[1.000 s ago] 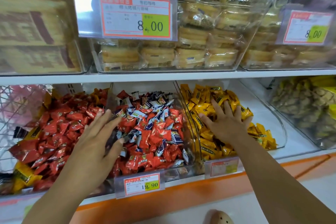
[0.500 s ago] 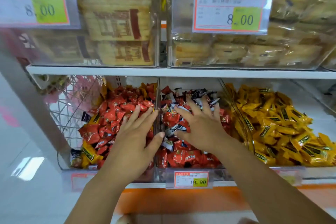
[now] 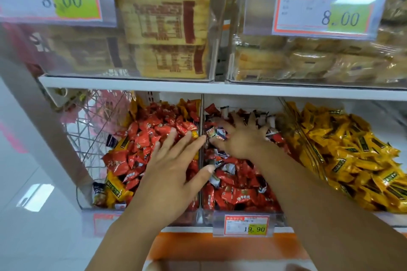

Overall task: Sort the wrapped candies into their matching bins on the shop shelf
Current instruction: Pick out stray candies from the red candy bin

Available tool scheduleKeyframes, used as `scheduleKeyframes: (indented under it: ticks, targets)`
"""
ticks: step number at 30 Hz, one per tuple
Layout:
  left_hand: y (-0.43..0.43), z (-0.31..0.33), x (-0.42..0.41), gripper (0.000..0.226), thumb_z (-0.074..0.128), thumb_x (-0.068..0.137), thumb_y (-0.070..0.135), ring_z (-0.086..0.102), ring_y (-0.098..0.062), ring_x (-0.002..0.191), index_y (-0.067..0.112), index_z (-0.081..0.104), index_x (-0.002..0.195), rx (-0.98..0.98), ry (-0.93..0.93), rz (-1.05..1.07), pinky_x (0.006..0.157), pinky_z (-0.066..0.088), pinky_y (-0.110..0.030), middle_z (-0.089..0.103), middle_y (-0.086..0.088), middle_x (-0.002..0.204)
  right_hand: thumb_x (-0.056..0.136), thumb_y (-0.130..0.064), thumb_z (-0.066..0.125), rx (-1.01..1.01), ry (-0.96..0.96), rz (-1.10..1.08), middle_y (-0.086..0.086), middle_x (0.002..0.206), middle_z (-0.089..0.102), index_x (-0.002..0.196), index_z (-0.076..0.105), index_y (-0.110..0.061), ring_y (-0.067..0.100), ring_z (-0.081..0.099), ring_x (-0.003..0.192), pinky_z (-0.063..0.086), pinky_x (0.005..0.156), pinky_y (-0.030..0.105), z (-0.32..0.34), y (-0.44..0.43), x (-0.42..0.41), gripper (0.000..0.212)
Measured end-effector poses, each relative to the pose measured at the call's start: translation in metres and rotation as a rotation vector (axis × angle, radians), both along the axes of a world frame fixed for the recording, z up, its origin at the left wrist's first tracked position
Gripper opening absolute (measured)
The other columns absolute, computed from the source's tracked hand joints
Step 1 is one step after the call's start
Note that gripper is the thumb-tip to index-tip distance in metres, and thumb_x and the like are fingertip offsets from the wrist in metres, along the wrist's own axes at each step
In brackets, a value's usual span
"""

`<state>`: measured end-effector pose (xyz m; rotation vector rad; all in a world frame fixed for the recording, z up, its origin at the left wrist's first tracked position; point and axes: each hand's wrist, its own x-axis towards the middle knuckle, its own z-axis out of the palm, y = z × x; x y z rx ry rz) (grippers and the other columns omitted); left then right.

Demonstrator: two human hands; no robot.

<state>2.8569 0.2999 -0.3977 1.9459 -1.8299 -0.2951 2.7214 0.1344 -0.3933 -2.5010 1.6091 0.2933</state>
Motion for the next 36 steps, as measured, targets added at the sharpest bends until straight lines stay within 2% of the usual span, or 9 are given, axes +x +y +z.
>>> scheduleKeyframes:
  ticks: [7,10,12,14,18,22,26,32,36]
  targets:
    - [0.000,0.001,0.002,0.060,0.004,0.072,0.085,-0.033,0.006,0.135,0.072,-0.004,0.130,0.039,-0.020,-0.009,0.112,-0.021,-0.029,-0.009,0.029,0.154,0.091,-0.071,0.017,0.125,0.052,0.172,-0.010,0.160,0.001,0.146,0.016,-0.050,0.036,-0.002,0.145,-0.004,0.111,0.064,0.004,0.045,-0.025,0.060]
    - [0.001,0.002,0.000,0.061,0.002,0.071,0.085,-0.034,0.006,0.134,0.071,-0.004,0.130,0.037,-0.023,0.004,0.113,-0.021,-0.030,-0.011,0.029,0.154,0.099,-0.050,0.033,0.038,-0.197,0.163,-0.004,0.148,0.041,0.136,0.041,-0.048,0.029,0.036,0.133,0.025,0.111,0.050,0.019,0.025,-0.025,0.038]
    - [0.002,0.002,-0.001,0.061,0.002,0.071,0.084,-0.034,0.007,0.134,0.071,-0.005,0.130,0.045,-0.021,0.010,0.113,-0.021,-0.030,-0.011,0.030,0.154,0.100,-0.027,0.040,-0.056,-0.290,0.138,0.001,0.140,0.050,0.132,0.051,-0.036,0.024,0.051,0.117,0.040,0.095,0.030,0.027,-0.006,-0.016,0.035]
    - [0.003,0.001,-0.001,0.062,0.004,0.072,0.084,-0.033,0.007,0.134,0.070,-0.005,0.132,0.041,-0.015,0.010,0.112,-0.020,-0.030,-0.010,0.030,0.154,0.098,-0.028,0.045,0.005,-0.228,0.123,0.005,0.151,0.034,0.141,0.040,-0.036,0.029,0.041,0.130,0.040,0.100,0.036,0.026,-0.028,-0.005,0.045]
    - [0.002,0.000,0.002,0.061,0.005,0.072,0.085,-0.032,0.006,0.135,0.071,-0.002,0.131,0.033,0.001,0.000,0.112,-0.022,-0.030,-0.007,0.030,0.154,0.086,-0.061,0.050,0.162,0.054,0.149,-0.001,0.161,0.000,0.146,0.012,-0.050,0.036,-0.004,0.145,0.014,0.113,0.059,0.005,-0.024,0.007,0.072]
    - [0.004,0.002,0.002,0.061,0.004,0.071,0.087,-0.034,0.006,0.134,0.074,-0.008,0.129,0.057,-0.020,-0.002,0.111,-0.025,-0.031,-0.010,0.030,0.153,0.086,-0.068,0.046,0.188,0.150,0.244,-0.002,0.160,0.001,0.145,0.019,-0.052,0.033,0.007,0.145,0.019,0.115,0.051,0.016,-0.010,-0.012,0.067]
    - [0.005,0.000,-0.001,0.064,0.003,0.071,0.086,-0.034,0.006,0.134,0.071,-0.014,0.131,0.051,-0.034,0.011,0.112,-0.023,-0.033,-0.009,0.030,0.154,0.078,-0.067,0.060,0.291,0.092,0.247,-0.003,0.156,0.023,0.142,0.037,-0.040,0.022,0.028,0.140,0.028,0.113,0.042,0.043,-0.024,-0.022,0.073]
    - [0.005,-0.002,-0.003,0.063,0.002,0.074,0.083,-0.033,0.007,0.134,0.069,-0.014,0.133,0.044,-0.037,0.013,0.114,-0.021,-0.035,-0.007,0.031,0.154,0.068,-0.051,0.077,0.279,0.213,0.187,0.005,0.160,0.010,0.148,-0.003,-0.045,0.036,0.027,0.139,0.037,0.106,0.050,0.009,-0.037,0.023,0.113]
    - [0.005,-0.004,-0.002,0.061,0.003,0.077,0.080,-0.030,0.007,0.135,0.067,-0.009,0.135,0.031,-0.024,0.011,0.116,-0.019,-0.037,-0.002,0.030,0.155,0.072,-0.043,0.075,0.062,0.207,0.260,0.008,0.155,0.008,0.150,0.009,-0.040,0.039,0.025,0.136,0.040,0.103,0.047,-0.002,-0.037,0.027,0.102]
